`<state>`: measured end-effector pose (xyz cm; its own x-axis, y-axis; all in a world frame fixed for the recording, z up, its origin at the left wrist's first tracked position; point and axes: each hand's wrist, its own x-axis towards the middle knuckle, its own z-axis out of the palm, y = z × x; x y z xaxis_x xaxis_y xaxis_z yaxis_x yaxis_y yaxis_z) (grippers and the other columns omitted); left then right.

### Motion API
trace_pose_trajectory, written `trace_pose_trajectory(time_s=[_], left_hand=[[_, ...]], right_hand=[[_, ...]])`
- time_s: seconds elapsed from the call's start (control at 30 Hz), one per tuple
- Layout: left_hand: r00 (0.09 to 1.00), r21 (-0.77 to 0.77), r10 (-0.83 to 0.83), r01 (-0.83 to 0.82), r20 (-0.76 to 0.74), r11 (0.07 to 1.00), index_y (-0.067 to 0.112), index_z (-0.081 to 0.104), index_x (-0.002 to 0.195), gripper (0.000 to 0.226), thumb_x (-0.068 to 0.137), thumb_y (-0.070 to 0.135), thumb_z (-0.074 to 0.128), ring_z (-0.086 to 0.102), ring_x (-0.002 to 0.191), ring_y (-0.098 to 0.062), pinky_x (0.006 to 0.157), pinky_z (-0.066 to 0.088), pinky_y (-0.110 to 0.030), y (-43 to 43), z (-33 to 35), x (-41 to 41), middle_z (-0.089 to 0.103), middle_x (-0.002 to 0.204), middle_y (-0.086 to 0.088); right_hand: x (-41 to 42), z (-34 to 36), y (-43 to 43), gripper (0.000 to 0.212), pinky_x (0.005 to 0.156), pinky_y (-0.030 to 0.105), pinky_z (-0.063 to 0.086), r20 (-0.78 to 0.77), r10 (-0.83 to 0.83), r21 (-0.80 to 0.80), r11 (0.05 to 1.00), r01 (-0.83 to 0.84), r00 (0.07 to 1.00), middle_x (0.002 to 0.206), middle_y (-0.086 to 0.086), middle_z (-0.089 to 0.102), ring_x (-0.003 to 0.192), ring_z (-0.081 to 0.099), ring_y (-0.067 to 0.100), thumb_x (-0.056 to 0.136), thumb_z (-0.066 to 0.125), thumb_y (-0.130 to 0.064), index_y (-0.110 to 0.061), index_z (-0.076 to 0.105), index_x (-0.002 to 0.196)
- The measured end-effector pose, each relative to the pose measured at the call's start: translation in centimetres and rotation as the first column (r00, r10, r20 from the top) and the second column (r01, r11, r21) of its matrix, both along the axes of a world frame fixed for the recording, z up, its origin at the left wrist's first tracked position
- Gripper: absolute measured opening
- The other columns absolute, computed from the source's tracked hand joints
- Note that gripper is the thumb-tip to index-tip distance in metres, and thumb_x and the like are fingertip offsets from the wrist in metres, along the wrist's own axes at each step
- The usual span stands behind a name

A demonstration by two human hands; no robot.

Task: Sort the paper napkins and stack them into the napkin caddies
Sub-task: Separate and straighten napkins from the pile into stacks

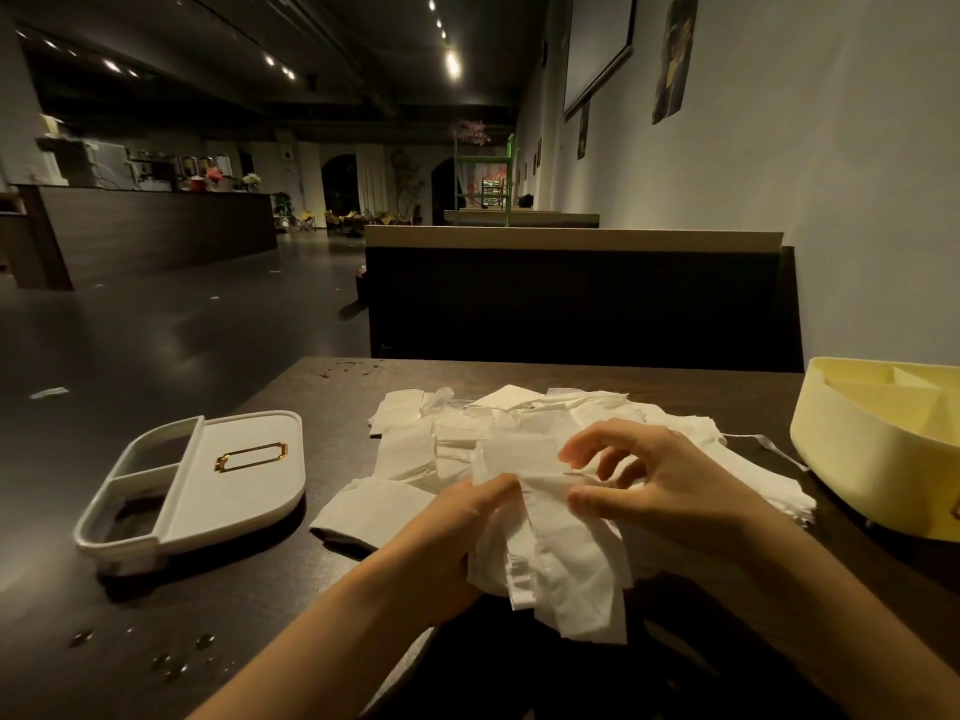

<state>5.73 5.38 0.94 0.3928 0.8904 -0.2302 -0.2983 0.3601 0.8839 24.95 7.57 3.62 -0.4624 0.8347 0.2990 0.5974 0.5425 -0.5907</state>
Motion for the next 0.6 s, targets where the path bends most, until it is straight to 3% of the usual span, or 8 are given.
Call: trace_pose_trajectory(time_s=[0.1, 0.2, 0.3, 0.37, 0.5, 0.6], left_hand=[[1.000, 0.012, -0.027, 0.027, 0.014, 1.000, 0.009, 0.057, 0.119, 0.030, 0.089, 0.013, 0.056, 0.071, 0.087, -0.027, 0.065, 0.057, -0.033, 0.3, -0.3, 0.0, 0.072, 0.102, -0.014], [0.998, 0.022, -0.055, 0.054, 0.036, 0.998, 0.010, 0.060, 0.114, 0.025, 0.090, 0.012, 0.054, 0.072, 0.080, -0.026, 0.063, 0.059, -0.032, 0.2, -0.2, -0.2, 0.073, 0.096, -0.015], [1.000, 0.077, -0.014, 0.013, 0.004, 0.997, 0.007, 0.054, 0.124, 0.035, 0.091, 0.017, 0.055, 0.066, 0.101, -0.034, 0.083, 0.057, -0.044, 0.7, -1.1, -0.5, 0.067, 0.113, -0.020], [0.995, 0.140, 0.028, -0.014, -0.099, 0.990, 0.008, 0.052, 0.127, 0.045, 0.088, 0.031, 0.059, 0.053, 0.120, -0.040, 0.101, 0.042, -0.056, 1.3, -2.0, -0.7, 0.057, 0.128, -0.021], [0.993, 0.162, 0.038, -0.019, -0.115, 0.987, 0.012, 0.054, 0.124, 0.043, 0.088, 0.034, 0.061, 0.053, 0.121, -0.037, 0.104, 0.039, -0.055, 1.4, -2.2, -0.7, 0.056, 0.130, -0.019], [0.992, 0.167, -0.004, 0.026, -0.126, 0.986, 0.015, 0.058, 0.120, 0.037, 0.088, 0.033, 0.061, 0.057, 0.118, -0.033, 0.103, 0.042, -0.051, 1.5, -2.3, -1.0, 0.060, 0.128, -0.015]], right_hand=[[-0.6, -0.3, -0.1, 0.007, 0.068, 0.013, 0.049, -0.008, -0.037, 0.081, 0.996, 0.037, 0.999, 0.090, -0.014, 0.061, 0.081, 0.057, 0.001, 0.087, 0.063, -0.021, -0.028, 0.065, 0.084], [-0.4, -0.1, 0.0, 0.007, 0.066, 0.015, 0.050, -0.110, -0.055, 0.058, 0.996, 0.062, 0.992, 0.087, -0.011, 0.063, 0.082, 0.060, 0.005, 0.088, 0.061, -0.019, -0.022, 0.065, 0.083], [-0.1, 0.1, 0.0, 0.006, 0.066, 0.016, 0.050, -0.116, -0.034, 0.017, 0.999, 0.036, 0.993, 0.091, -0.013, 0.062, 0.082, 0.059, 0.004, 0.085, 0.065, -0.030, -0.028, 0.062, 0.090], [-0.3, -0.2, -0.1, 0.013, 0.069, 0.018, 0.051, -0.011, -0.016, -0.008, 1.000, 0.015, 1.000, 0.097, -0.014, 0.059, 0.084, 0.057, 0.006, 0.083, 0.066, -0.035, -0.032, 0.061, 0.094], [-0.5, -0.1, -0.2, 0.010, 0.071, 0.021, 0.051, -0.018, -0.043, 0.044, 0.998, 0.044, 0.999, 0.094, -0.007, 0.059, 0.082, 0.056, 0.010, 0.084, 0.066, -0.024, -0.031, 0.063, 0.078], [-0.3, 0.0, -0.1, 0.009, 0.069, 0.023, 0.051, -0.086, -0.048, 0.049, 0.997, 0.053, 0.995, 0.086, -0.008, 0.063, 0.079, 0.059, 0.009, 0.086, 0.063, -0.020, -0.024, 0.066, 0.080]])
